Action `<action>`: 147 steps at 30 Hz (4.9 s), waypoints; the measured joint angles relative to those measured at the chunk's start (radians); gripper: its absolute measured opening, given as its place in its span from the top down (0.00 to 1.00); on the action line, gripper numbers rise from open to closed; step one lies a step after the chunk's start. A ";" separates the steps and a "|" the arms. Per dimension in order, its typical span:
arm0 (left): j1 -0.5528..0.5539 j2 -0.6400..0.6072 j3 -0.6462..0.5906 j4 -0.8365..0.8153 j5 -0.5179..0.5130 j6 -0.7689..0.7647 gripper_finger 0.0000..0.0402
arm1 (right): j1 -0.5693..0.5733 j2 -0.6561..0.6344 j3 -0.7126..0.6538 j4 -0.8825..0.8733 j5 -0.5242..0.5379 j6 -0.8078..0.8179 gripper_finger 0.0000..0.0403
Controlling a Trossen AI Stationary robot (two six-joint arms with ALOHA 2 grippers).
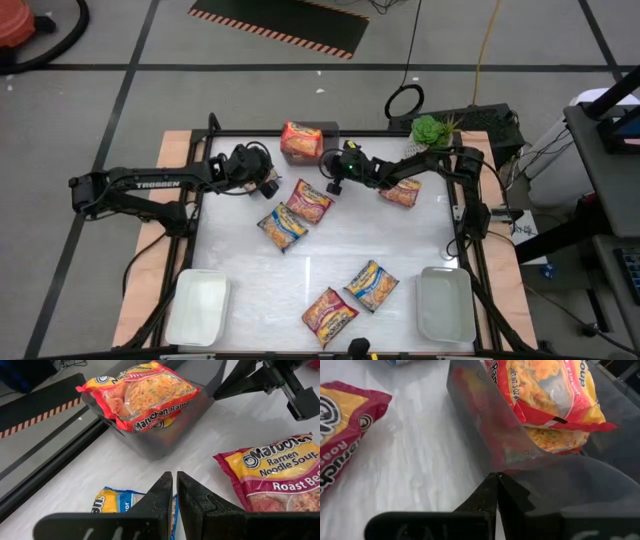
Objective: Sort Maruchan noodles
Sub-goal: Adjust the black bin, then put the top right red noodle pack into the white bin
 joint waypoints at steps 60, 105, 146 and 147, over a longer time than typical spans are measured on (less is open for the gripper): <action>-0.005 0.000 0.033 0.334 0.194 0.180 0.92 | 0.244 -0.367 -0.163 -0.360 -0.262 0.178 0.52; -0.008 0.000 0.050 0.280 0.200 0.158 0.92 | 0.229 -0.157 -0.131 -0.134 -0.084 0.076 1.00; -0.191 0.029 0.050 0.228 0.271 0.094 0.65 | 0.317 -0.707 -0.131 -0.238 0.159 -0.257 1.00; -0.199 0.038 0.050 0.237 0.238 0.079 0.60 | 0.317 -0.714 -0.131 -0.239 0.159 -0.259 1.00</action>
